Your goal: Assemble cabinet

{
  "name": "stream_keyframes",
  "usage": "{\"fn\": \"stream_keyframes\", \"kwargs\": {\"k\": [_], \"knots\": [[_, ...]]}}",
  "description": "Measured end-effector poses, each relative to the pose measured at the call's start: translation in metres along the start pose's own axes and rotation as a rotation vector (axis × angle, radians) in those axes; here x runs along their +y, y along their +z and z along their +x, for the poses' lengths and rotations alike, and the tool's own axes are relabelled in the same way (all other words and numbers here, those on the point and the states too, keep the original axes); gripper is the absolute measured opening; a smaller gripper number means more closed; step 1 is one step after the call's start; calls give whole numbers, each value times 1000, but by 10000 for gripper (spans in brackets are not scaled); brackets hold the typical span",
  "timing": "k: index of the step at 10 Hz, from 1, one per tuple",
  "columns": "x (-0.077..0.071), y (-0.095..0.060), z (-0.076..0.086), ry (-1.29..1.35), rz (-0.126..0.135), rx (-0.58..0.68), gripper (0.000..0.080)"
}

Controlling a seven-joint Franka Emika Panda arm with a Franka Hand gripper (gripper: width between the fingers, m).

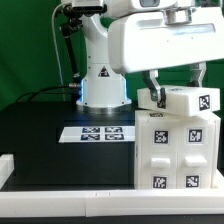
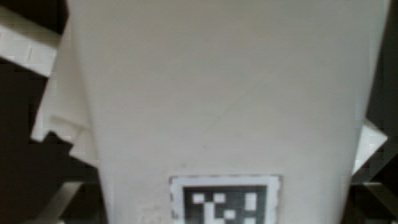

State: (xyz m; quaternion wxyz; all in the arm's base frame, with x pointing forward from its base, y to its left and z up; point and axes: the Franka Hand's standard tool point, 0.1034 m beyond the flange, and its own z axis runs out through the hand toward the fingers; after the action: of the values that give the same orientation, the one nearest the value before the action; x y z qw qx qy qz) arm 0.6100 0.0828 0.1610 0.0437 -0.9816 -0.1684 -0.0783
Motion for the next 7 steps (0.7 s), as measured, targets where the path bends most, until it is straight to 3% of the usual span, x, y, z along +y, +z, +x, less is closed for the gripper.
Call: {"fn": "stream_keyframes", "kwargs": {"k": [7], "knots": [[1, 0, 0, 558, 15, 23, 560]]}}
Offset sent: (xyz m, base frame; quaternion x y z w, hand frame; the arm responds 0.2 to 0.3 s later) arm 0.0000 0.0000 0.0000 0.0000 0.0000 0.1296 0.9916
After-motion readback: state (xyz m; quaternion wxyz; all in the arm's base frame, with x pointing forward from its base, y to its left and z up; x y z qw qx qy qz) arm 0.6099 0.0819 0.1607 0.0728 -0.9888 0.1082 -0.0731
